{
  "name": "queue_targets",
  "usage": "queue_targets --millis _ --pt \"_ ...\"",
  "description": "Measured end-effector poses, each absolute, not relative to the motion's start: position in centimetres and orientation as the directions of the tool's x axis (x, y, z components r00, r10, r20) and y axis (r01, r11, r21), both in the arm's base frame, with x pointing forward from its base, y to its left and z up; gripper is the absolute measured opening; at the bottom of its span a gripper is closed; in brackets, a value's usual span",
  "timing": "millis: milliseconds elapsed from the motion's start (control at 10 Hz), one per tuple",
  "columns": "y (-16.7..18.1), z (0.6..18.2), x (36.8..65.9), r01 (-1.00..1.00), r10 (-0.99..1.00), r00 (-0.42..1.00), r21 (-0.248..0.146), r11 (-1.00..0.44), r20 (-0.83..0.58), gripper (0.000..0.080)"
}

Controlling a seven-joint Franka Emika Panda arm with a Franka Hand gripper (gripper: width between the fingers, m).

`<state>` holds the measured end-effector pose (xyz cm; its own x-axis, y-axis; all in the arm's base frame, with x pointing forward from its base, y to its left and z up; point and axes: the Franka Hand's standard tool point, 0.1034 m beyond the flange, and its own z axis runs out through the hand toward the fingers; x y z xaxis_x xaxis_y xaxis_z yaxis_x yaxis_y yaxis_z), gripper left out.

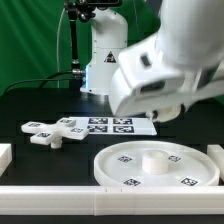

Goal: Assemble round table

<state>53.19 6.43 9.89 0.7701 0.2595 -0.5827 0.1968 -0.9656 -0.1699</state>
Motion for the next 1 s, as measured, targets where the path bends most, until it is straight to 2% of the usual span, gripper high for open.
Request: queue_targets --millis 100,200,500,600,700,900,1000 --pt "6.6 11.3 53.7 0.198 0.255 0.786 -0.161 -0.967 -0.564 0.0409" --pt "6.7 11.5 55.0 0.202 0.253 0.833 -0.156 -0.967 -0.493 0.0409" --pt "6.3 11.2 55.4 0.213 0.241 0.921 -0.123 -0.969 -0.307 0.0409" --pt "6.1 10.4 56.4 0.246 0.263 0.946 -0.108 -0.963 -0.189 0.0409" --pt "5.6 10.7 56.2 0.258 0.273 0.948 -0.106 -0.960 -0.166 0.0409" --pt "5.0 12.1 58.1 0.266 0.269 0.963 -0.086 -0.960 -0.025 0.0409" --pt "5.0 12.1 58.1 0.260 0.260 0.965 -0.078 -0.962 0.014 0.0409"
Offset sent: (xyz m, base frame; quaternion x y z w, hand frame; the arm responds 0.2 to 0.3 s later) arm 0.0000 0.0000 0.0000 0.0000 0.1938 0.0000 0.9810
